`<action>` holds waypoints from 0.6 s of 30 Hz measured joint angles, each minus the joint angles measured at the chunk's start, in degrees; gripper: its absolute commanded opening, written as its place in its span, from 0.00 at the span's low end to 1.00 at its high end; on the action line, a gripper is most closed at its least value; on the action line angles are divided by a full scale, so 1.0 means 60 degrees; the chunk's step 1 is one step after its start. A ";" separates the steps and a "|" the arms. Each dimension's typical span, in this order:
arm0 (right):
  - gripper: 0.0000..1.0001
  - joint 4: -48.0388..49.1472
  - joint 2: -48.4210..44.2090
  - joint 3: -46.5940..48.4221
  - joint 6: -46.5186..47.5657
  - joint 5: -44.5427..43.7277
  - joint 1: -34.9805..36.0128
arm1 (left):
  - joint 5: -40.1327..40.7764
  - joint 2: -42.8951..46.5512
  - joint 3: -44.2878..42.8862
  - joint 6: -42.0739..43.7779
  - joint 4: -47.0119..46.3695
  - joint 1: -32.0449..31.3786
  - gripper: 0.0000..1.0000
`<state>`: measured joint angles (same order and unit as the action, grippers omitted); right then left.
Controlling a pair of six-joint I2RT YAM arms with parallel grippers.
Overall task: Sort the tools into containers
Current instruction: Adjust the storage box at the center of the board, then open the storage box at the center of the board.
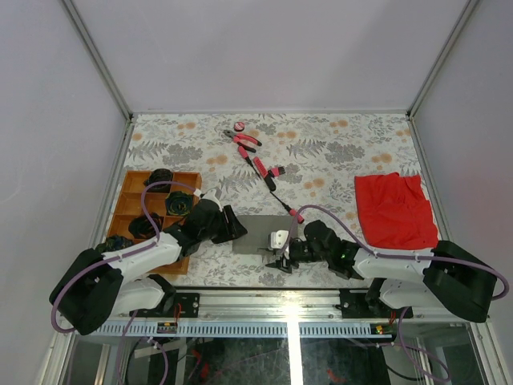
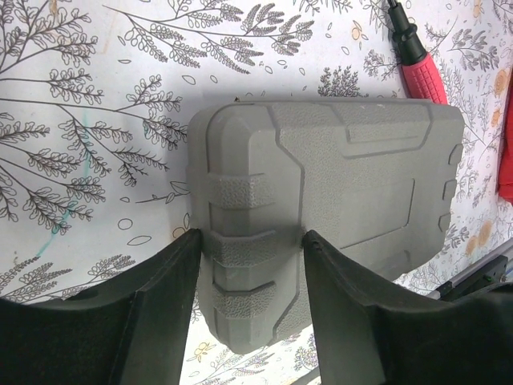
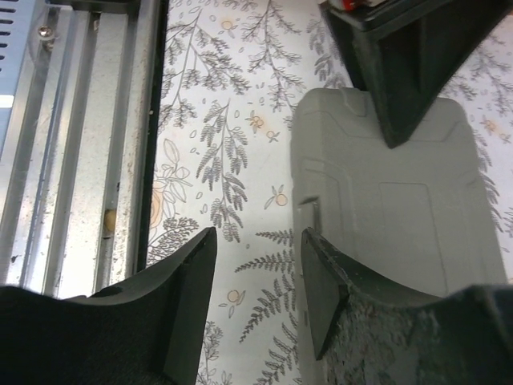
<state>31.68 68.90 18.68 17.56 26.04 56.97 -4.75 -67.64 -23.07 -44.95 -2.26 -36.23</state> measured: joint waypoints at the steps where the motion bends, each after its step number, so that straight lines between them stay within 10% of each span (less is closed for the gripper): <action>1: 0.52 0.0033 0.0076 -0.0007 0.0011 -0.0007 0.0080 | -0.0004 -0.0011 0.0000 0.0000 -0.0029 0.0000 0.43; 18: 0.52 0.0142 0.0448 -0.0069 0.0535 -0.0357 0.0583 | -0.0029 -0.0131 0.0011 -0.0025 -0.0357 0.0004 0.40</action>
<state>32.53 71.59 18.26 20.78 23.90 60.47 -4.93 -68.42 -23.00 -45.10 -4.40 -36.21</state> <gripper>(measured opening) 0.522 0.410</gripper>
